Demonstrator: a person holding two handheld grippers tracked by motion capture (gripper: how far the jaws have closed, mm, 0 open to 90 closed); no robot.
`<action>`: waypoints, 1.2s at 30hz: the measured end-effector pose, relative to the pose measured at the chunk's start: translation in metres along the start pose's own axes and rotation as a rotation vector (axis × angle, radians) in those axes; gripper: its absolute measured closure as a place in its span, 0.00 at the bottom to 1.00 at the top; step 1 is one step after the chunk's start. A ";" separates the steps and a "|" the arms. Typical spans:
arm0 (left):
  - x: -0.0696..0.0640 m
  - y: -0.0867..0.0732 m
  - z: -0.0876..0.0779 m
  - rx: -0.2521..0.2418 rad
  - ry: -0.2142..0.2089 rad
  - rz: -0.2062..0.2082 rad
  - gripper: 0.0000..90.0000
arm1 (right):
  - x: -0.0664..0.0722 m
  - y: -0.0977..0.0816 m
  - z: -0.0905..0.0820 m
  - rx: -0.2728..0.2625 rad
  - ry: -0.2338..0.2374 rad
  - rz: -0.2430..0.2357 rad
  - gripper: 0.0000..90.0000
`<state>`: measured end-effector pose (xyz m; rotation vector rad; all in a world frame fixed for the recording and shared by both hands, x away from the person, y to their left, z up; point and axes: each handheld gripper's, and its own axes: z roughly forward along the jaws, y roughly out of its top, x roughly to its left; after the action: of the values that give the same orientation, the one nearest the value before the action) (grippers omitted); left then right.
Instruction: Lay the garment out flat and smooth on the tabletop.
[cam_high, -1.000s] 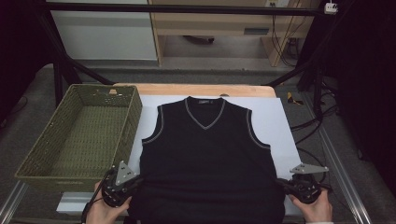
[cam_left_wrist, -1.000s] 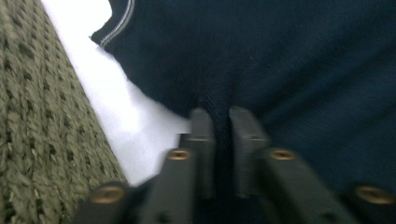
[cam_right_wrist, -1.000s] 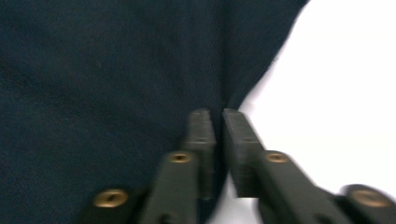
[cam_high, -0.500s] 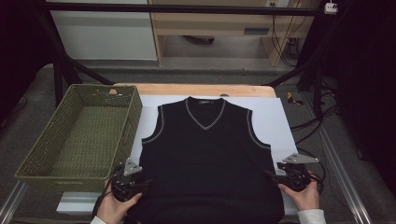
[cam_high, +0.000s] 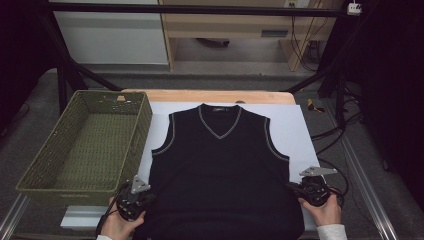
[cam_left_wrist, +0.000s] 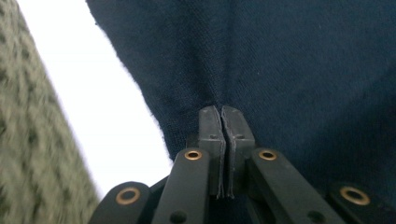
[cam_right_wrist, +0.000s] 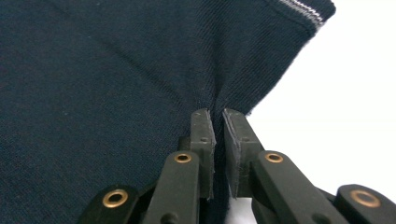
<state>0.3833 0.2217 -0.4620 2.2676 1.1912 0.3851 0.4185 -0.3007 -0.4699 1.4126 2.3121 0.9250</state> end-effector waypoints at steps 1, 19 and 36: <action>0.000 -0.002 -0.003 0.004 0.000 0.000 0.97 | 0.000 0.000 -0.001 -0.001 -0.004 0.003 0.93; -0.001 0.019 -0.005 -0.223 -0.108 0.031 0.47 | 0.003 0.008 -0.004 -0.202 0.034 -0.045 0.30; 0.016 0.068 0.022 -0.365 -0.224 0.041 0.10 | 0.003 0.046 0.013 -0.259 0.026 -0.046 0.12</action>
<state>0.4485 0.1958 -0.4399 1.9621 0.8815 0.3236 0.4559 -0.2791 -0.4503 1.2429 2.1398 1.1852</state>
